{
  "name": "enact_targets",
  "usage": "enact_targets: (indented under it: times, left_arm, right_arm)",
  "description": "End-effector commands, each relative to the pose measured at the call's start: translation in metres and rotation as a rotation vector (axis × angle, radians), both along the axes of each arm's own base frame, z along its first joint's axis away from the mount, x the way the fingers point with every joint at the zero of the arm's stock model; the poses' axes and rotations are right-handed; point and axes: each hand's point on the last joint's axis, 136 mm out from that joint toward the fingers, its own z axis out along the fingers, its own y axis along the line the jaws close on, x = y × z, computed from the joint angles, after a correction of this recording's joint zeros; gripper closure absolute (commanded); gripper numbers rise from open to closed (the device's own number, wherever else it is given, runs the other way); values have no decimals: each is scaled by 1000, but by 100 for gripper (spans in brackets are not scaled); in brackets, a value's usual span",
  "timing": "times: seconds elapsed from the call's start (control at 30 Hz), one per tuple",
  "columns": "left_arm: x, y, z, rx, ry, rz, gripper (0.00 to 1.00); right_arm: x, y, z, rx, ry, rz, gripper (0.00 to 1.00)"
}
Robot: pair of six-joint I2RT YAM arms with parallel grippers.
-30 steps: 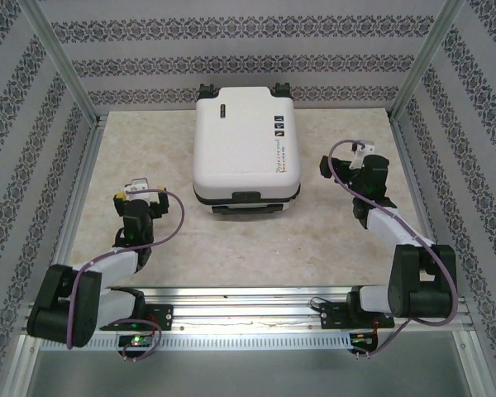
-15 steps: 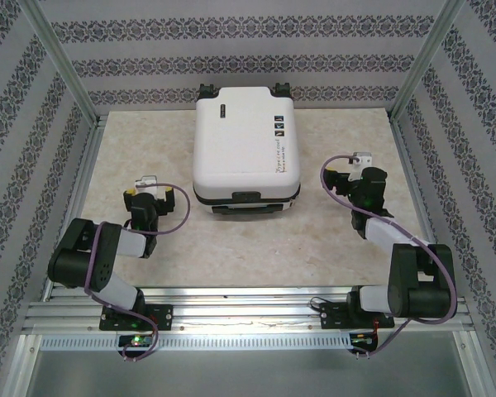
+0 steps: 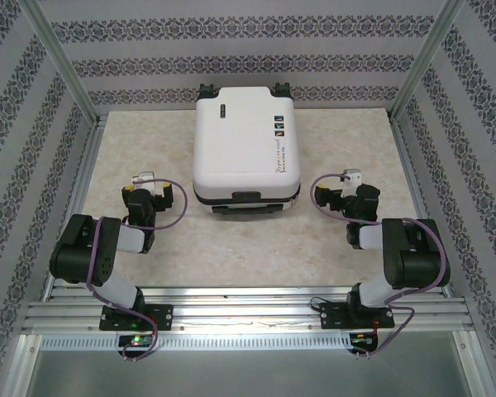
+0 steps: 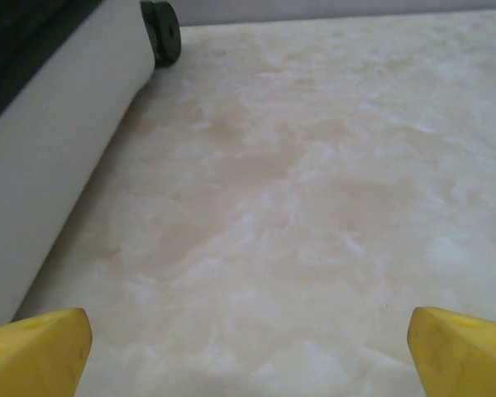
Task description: Pack the luggage
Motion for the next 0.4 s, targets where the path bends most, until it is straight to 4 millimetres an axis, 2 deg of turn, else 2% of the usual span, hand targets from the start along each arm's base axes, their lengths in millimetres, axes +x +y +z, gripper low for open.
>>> enact_targets:
  times: [0.0,0.37]
  left_arm:
    - [5,1,8,-16,-33,-2,0]
    - [6,1,8,-17,-33,-3,0]
  right_arm:
    - [9,1,24,-38,-89,0,2]
    - [10,-3,22,-38,-81,-27,2]
